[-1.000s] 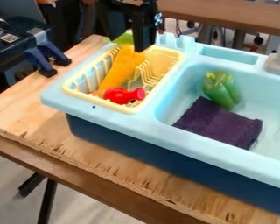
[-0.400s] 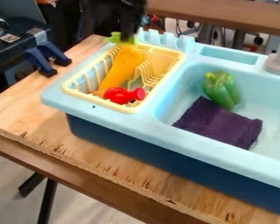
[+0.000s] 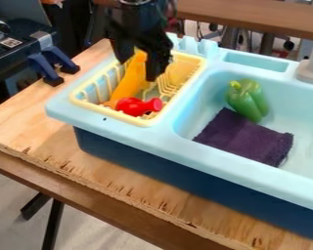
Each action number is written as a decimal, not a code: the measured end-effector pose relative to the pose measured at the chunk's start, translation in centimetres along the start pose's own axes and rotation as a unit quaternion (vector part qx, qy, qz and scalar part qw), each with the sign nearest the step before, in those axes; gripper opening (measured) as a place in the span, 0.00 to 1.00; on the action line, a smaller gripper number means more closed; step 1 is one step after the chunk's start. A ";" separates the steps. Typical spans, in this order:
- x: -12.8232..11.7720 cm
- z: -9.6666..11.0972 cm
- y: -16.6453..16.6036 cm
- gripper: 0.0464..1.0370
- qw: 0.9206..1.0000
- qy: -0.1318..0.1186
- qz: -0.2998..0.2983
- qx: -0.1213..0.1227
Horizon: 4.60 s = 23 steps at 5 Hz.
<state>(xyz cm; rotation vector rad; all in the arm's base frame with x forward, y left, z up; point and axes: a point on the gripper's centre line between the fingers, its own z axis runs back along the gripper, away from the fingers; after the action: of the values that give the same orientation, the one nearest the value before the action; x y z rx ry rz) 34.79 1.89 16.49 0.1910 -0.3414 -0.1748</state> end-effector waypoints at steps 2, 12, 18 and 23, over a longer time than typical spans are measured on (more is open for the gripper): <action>-1.4 -1.3 1.0 0.97 0.997 0.045 0.029 0.053; 0.4 -1.3 2.1 0.24 0.994 0.075 -0.007 0.082; 0.9 6.8 -14.3 0.22 0.977 -0.055 0.056 -0.197; 2.0 2.7 -16.8 0.22 0.960 -0.027 0.136 -0.245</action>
<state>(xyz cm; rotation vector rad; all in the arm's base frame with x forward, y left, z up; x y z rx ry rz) 33.40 -15.16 16.05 -0.3509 -0.3641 0.0112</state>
